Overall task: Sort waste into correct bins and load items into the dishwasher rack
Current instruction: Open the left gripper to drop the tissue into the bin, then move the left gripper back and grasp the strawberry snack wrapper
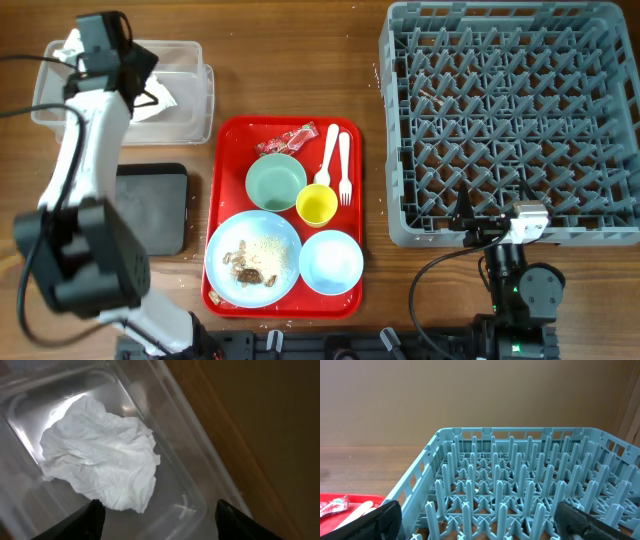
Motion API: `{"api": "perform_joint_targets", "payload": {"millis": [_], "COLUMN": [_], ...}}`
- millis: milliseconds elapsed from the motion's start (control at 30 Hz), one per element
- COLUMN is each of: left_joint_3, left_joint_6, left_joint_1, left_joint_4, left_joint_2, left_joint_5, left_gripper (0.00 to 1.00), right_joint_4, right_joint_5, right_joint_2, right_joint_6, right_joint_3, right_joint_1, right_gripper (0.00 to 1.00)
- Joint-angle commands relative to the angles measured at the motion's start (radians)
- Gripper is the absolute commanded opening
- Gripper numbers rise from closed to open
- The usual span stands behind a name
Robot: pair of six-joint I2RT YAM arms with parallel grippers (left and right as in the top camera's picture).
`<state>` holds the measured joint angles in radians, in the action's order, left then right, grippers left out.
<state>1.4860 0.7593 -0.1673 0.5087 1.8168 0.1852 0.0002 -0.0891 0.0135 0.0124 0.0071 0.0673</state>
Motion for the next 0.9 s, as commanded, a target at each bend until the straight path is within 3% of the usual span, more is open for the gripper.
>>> {"api": "perform_joint_targets", "payload": {"millis": [0,167,267,333,533,867], "left_joint_3": [0.006,0.006,0.005,0.005,0.005,0.005], "left_joint_6": [-0.023,-0.024,-0.050,-0.138,-0.206,-0.258], "left_joint_1": [0.002,0.044,0.124,0.209,0.364,0.452], "left_joint_4": [0.072,0.194,0.258,0.252,0.221,0.229], "left_joint_2": [-0.133,-0.173,-0.143,-0.106,0.024,0.213], "left_joint_5": [-0.148,-0.419,-0.421,-0.411,-0.371,-0.367], "left_gripper": [0.71,0.71,0.71,0.71,0.83,0.85], "right_joint_4": [0.003,0.003,0.003,0.003,0.003,0.003], "right_joint_5": [0.006,0.006,0.006,0.006,0.006,0.006], "right_joint_2": [-0.009,-0.009,-0.009,-0.009,-0.009,-0.009], "right_joint_6": [-0.012,-0.012,-0.012,-0.012,-0.012,-0.012], "right_joint_3": [-0.002,-0.002,-0.002,-0.002,-0.002,-0.002], "right_joint_1": [0.004,0.004,0.004,0.004,0.004,0.004], "right_gripper": [1.00,1.00,1.00,1.00,1.00,1.00]}}
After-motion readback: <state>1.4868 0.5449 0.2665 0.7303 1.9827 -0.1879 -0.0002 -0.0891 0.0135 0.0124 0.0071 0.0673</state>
